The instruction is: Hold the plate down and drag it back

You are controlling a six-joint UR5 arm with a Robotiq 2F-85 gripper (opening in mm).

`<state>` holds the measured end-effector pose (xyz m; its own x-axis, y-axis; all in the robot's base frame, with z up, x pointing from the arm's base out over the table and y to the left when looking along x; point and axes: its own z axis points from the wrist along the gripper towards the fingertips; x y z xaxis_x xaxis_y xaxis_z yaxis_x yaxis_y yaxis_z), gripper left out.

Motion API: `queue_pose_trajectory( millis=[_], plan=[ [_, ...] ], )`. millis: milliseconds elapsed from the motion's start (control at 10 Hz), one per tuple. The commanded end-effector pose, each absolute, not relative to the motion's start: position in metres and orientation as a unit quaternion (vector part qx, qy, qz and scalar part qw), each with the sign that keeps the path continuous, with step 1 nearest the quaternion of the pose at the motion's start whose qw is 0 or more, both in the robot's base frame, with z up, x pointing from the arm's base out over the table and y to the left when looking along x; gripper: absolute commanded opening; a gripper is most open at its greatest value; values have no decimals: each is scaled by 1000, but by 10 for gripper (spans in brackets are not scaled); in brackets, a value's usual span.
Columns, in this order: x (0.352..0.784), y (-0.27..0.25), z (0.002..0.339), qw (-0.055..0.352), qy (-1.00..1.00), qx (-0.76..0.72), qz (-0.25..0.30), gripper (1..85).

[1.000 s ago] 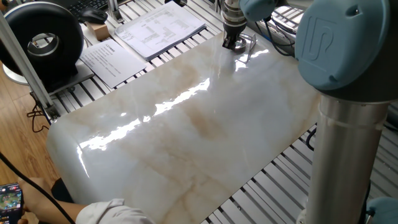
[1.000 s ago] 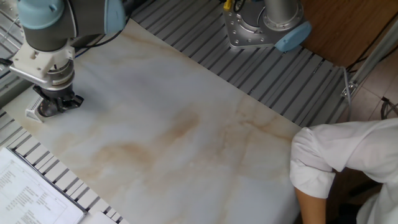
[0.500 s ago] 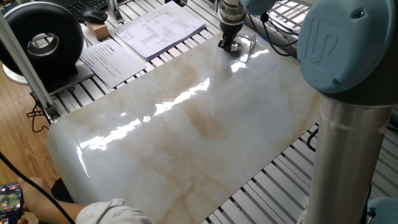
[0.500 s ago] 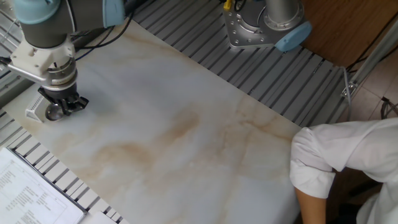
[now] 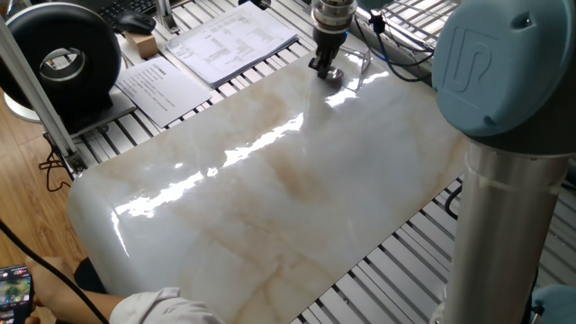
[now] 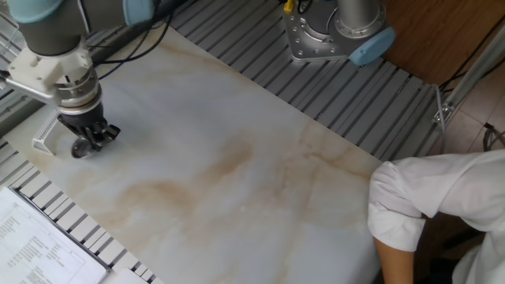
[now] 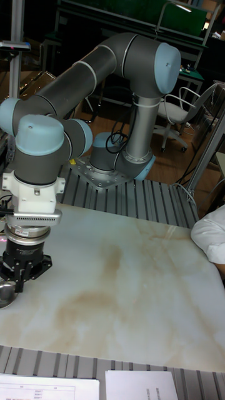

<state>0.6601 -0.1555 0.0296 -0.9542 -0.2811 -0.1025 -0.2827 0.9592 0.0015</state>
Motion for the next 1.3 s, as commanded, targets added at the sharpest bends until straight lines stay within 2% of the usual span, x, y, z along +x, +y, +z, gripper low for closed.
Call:
queue_pose_trajectory(
  millis=[0, 900, 1200],
  plan=[
    [654, -128, 36, 46, 989, -122, 65, 10],
    [660, -119, 38, 55, 992, -82, 83, 10],
    [656, -105, 41, 49, 990, -69, 112, 10]
  ],
)
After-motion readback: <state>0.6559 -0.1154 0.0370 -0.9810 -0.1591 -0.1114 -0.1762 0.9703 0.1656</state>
